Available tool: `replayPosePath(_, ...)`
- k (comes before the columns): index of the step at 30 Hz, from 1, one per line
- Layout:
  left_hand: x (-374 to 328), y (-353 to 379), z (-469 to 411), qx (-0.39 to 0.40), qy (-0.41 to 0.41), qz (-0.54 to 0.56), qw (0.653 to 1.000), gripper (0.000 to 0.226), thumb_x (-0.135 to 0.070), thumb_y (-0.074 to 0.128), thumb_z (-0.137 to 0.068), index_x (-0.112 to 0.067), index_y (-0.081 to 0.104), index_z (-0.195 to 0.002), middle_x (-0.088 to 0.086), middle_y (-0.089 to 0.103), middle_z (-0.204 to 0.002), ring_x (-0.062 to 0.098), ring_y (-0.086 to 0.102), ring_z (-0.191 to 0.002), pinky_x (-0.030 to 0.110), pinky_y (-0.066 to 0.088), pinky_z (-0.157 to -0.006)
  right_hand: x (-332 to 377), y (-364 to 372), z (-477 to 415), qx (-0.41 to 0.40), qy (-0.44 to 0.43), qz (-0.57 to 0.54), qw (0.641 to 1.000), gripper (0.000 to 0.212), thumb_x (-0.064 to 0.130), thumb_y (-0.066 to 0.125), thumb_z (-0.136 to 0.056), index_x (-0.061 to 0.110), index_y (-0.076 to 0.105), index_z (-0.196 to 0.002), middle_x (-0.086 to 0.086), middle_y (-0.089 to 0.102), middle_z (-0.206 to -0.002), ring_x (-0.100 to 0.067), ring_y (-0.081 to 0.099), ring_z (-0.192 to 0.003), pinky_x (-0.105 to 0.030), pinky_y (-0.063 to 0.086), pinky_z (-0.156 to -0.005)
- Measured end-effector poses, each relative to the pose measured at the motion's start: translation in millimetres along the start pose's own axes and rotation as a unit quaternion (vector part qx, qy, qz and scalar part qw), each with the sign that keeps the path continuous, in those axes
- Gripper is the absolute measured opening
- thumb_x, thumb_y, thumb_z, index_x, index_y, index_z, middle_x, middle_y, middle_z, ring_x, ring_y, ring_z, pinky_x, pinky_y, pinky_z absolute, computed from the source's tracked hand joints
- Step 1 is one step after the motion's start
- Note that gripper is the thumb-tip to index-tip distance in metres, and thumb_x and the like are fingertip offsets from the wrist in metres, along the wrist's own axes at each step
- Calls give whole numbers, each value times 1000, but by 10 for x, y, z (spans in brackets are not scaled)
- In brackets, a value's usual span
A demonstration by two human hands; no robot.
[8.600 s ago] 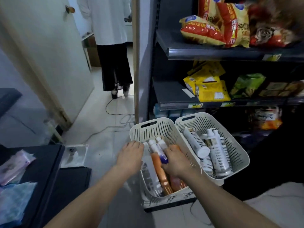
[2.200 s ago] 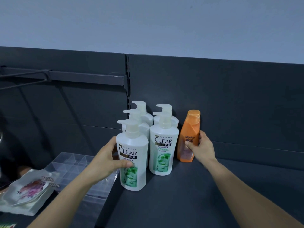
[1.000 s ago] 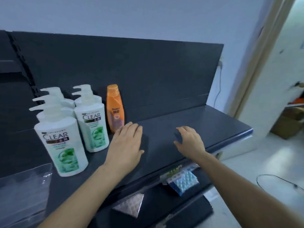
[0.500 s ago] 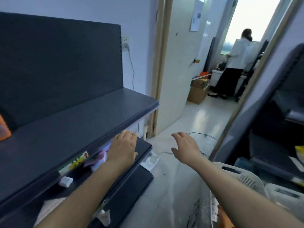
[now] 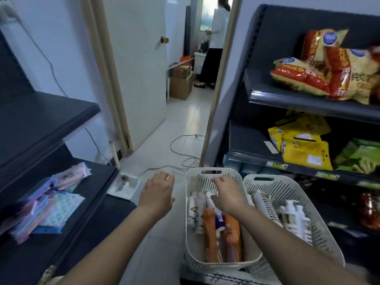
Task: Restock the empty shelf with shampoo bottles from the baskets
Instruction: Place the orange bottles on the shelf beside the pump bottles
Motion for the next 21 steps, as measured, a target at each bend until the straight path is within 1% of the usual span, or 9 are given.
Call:
replayPosePath(4,-494,412,-265,47,54,19,997,43,-21,65,-83,-13,50,-123,5,51,-127,24,45,-119,33,39,-94,-542,283,79,26,65,-27,997,44,28,59,-88,19,53,-131,-4,56,-128,-23,49,-120,-35,44,-98)
replayPosePath(6,-698,630,-374,70,81,19,994,44,-14,62,-82,-14,49,-124,4,50,-127,23,44,-119,31,38,-94,-753,447,102,45,99,-42,993,47,29,56,-90,19,49,-136,-7,56,-130,-26,50,-121,-36,44,-98)
replayPosePath(8,-859,879,-481,95,98,20,990,46,-9,57,-82,-16,47,-127,3,47,-129,22,41,-122,31,36,-97,-940,613,127,66,133,-51,988,54,34,54,-92,19,43,-143,-8,54,-133,-27,50,-122,-37,45,-98)
replayPosePath(11,-1075,1268,-591,150,113,32,982,39,-16,55,-88,-16,48,-126,4,48,-131,23,39,-127,33,34,-103,-1153,860,153,107,176,-61,977,59,30,57,-91,20,37,-146,-11,52,-135,-29,51,-124,-39,47,-99)
replayPosePath(14,-1227,1663,-623,205,125,58,969,39,-29,60,-87,-20,52,-124,2,53,-129,21,45,-123,33,38,-103,-1285,1069,156,134,210,-97,964,48,29,57,-91,21,43,-137,-13,55,-131,-32,56,-119,-40,49,-97)
replayPosePath(16,-1266,1916,-609,237,126,63,961,45,-30,62,-87,-22,49,-129,1,52,-132,20,46,-122,33,39,-102,-1326,1211,179,134,230,-134,954,42,32,54,-93,19,48,-133,-13,57,-127,-33,59,-114,-38,49,-95)
replayPosePath(18,-1289,2172,-567,260,129,65,955,45,-32,59,-89,-19,49,-131,1,50,-135,21,47,-122,34,39,-101,-1382,1415,234,138,259,-171,940,39,39,49,-94,22,52,-128,-11,63,-122,-31,63,-108,-39,51,-92)
replayPosePath(19,-1289,2326,-529,279,124,70,950,43,-34,55,-91,-18,50,-130,2,52,-134,23,49,-121,35,40,-99,-1405,1525,274,150,272,-188,932,37,41,45,-93,25,55,-125,-9,66,-117,-30,64,-105,-39,52,-89)
replayPosePath(21,-1291,2581,-467,305,110,82,943,43,-36,52,-91,-19,48,-131,2,50,-136,25,50,-120,36,45,-97,-1443,1761,334,183,278,-210,919,33,37,44,-93,22,59,-117,-6,70,-107,-25,67,-97,-33,49,-78)
Point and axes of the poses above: each hand's wrist, its own z-axis away from the middle knuckle, its own y-axis out of the palm, x = y × z, the point moved 10 cm from there along -z, towards the middle knuckle
